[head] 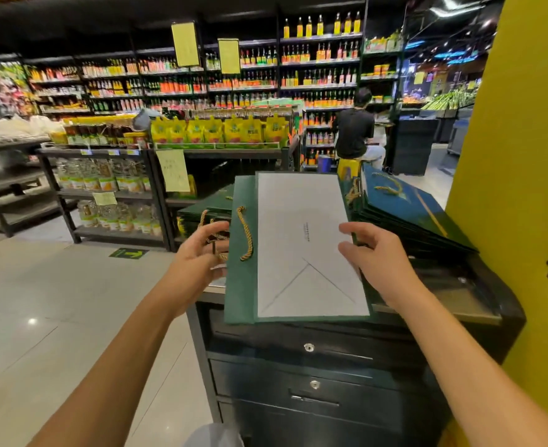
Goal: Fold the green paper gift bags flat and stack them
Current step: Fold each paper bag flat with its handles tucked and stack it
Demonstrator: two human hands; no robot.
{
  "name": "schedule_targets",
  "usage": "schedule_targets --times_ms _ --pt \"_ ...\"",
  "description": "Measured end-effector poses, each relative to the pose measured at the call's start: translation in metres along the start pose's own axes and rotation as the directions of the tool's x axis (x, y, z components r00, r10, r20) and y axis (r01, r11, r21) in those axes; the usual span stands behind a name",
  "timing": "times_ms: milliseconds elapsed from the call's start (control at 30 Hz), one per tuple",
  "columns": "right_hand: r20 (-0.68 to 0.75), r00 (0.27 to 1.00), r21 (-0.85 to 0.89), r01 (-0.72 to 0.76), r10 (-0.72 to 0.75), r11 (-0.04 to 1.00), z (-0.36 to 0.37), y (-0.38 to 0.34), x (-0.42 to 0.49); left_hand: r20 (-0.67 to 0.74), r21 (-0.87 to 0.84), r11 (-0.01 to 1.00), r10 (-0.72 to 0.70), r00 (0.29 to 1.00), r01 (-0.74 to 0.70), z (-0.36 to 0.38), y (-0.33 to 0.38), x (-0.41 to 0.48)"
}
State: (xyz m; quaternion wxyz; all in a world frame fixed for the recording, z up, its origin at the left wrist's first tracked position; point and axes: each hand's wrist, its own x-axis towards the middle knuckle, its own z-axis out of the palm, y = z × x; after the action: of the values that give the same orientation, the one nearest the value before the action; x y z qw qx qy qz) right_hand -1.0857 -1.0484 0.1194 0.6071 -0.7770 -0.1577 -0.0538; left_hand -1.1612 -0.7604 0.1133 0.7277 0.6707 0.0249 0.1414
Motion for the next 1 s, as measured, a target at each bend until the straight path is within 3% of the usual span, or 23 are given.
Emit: schedule_targets --times_ms 133,300,467,633,800,1000 --pt "-0.030 0.999 -0.075 0.029 -0.032 0.997 0.002 0.021 -0.002 -0.051 -0.063 0.990 -0.133 0.990 0.130 0.011 -0.010 0.009" --pt "0.018 0.998 -0.307 0.058 -0.055 0.950 -0.002 0.026 0.002 0.007 0.262 0.963 -0.067 0.998 0.062 0.012 -0.007 0.026" --pt "-0.047 0.962 -0.620 0.184 -0.270 0.763 0.015 0.021 0.005 0.041 0.286 0.953 -0.115 0.993 0.099 0.011 -0.018 0.035" --pt "0.129 0.930 -0.550 0.357 -0.345 0.755 0.073 -0.003 0.021 0.057 0.285 0.956 -0.093 0.994 0.073 0.005 -0.024 0.036" --pt "0.165 0.935 -0.501 0.354 -0.315 0.790 0.130 -0.032 0.047 0.047 0.295 0.955 -0.041 0.998 0.026 0.004 -0.028 0.037" --pt "0.259 0.910 -0.632 0.413 -0.324 0.655 0.154 -0.040 0.062 0.048 0.281 0.960 -0.032 0.998 0.017 0.000 -0.031 0.039"
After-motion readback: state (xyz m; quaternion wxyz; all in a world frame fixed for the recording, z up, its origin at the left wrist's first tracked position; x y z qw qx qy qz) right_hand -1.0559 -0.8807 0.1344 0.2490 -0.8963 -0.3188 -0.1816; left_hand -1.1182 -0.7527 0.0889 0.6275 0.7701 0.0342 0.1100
